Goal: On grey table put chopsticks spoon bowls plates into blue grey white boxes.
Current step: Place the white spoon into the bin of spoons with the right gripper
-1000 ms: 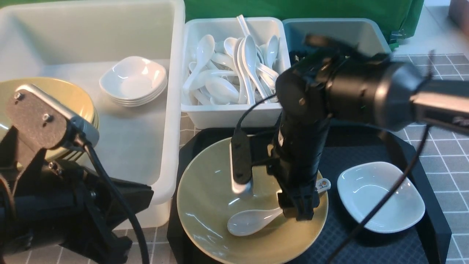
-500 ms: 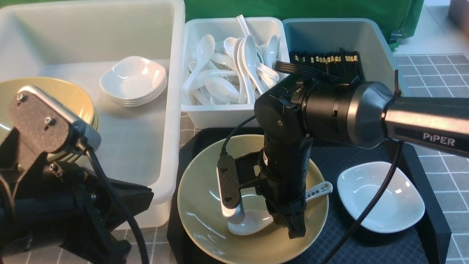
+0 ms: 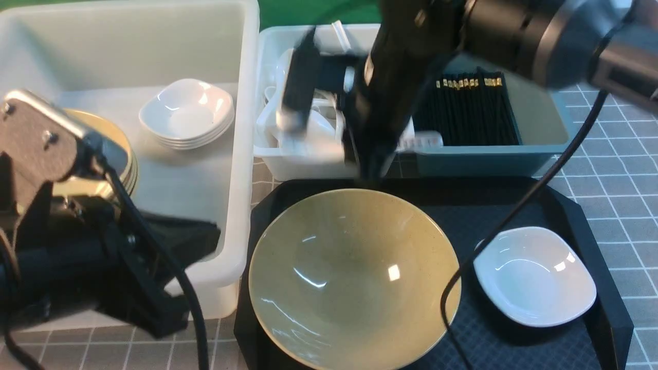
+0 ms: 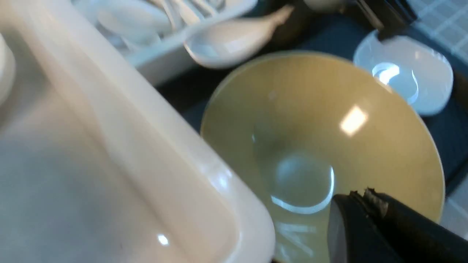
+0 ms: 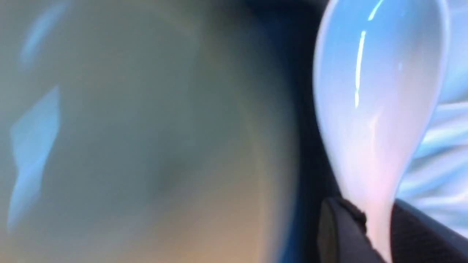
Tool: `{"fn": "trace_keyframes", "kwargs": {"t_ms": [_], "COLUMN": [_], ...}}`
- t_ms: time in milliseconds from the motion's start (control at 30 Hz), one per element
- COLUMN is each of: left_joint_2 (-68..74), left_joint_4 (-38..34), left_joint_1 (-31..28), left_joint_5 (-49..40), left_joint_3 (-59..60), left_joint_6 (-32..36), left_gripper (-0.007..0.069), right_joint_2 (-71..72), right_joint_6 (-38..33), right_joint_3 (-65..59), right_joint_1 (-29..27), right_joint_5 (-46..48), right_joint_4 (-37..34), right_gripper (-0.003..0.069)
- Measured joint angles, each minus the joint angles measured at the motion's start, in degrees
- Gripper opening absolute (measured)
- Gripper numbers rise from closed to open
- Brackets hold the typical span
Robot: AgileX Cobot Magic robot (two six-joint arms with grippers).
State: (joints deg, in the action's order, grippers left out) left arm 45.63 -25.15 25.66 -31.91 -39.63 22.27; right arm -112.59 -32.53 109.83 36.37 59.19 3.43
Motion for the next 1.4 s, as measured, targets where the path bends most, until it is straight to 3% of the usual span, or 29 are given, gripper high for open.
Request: {"fn": "trace_keyframes", "kwargs": {"t_ms": [133, 167, 367, 533, 700, 767, 833, 967, 1100, 1233, 1300, 1400], "left_joint_2": [2.10, 4.15, 12.61, 19.18, 23.03, 24.67, 24.92, 25.09, 25.09, 25.81, 26.43, 28.26], "left_joint_4": [-1.00, -1.48, -1.87, -2.11, -2.17, -2.25, -2.25, -2.25, -1.27, 2.77, 3.67, 4.68], "left_joint_1": [0.00, 0.00, 0.00, 0.00, 0.00, 0.00, 0.00, -0.05, -0.05, -0.05, -0.05, -0.05], "left_joint_5": [5.30, 7.84, 15.50, 20.62, 22.51, 22.13, 21.67, 17.40, 10.14, -5.06, -9.94, -15.75], "left_joint_3": [0.00, 0.00, 0.00, 0.00, -0.56, -2.01, -2.56, -5.11, -8.97, -18.96, -22.92, -29.35], "left_joint_6": [-0.11, -0.11, -0.05, 1.81, 3.16, 3.49, 3.56, 3.75, 3.93, 3.93, 3.93, 3.93], "left_gripper": [-0.0008, -0.0008, -0.0008, -0.0008, -0.0008, -0.0008, -0.0008, -0.0008, -0.0008, -0.0008, -0.0008, -0.0008], "right_joint_2": [-0.05, -0.60, -5.68, -10.91, -13.76, -14.35, -14.35, -12.97, -10.21, -3.07, -0.54, 4.69], "right_joint_6": [11.58, 17.52, 28.70, 31.75, 31.39, 31.20, 31.14, 31.10, 30.74, 24.93, 23.19, 19.31], "right_joint_3": [1.17, 1.22, 1.22, 1.22, 1.22, 1.22, 1.22, 1.86, 4.15, 7.90, 8.09, 8.09], "right_joint_1": [-3.47, -4.84, -7.82, -8.05, -8.07, -8.14, -8.19, -8.25, -8.18, -7.01, -6.21, -3.96], "right_joint_5": [-10.95, -15.88, -28.77, -37.03, -39.63, -40.09, -40.09, -35.83, -26.52, -9.82, -6.01, 4.01], "right_joint_4": [0.07, 0.09, 0.26, 0.26, 0.26, 0.26, 0.26, 0.26, 0.26, 0.31, 0.31, 0.31], "right_gripper": [0.0152, 0.0152, 0.0152, 0.0152, 0.0185, 0.0306, 0.0355, 0.0530, 0.0573, 0.0499, 0.0456, 0.0302]}}
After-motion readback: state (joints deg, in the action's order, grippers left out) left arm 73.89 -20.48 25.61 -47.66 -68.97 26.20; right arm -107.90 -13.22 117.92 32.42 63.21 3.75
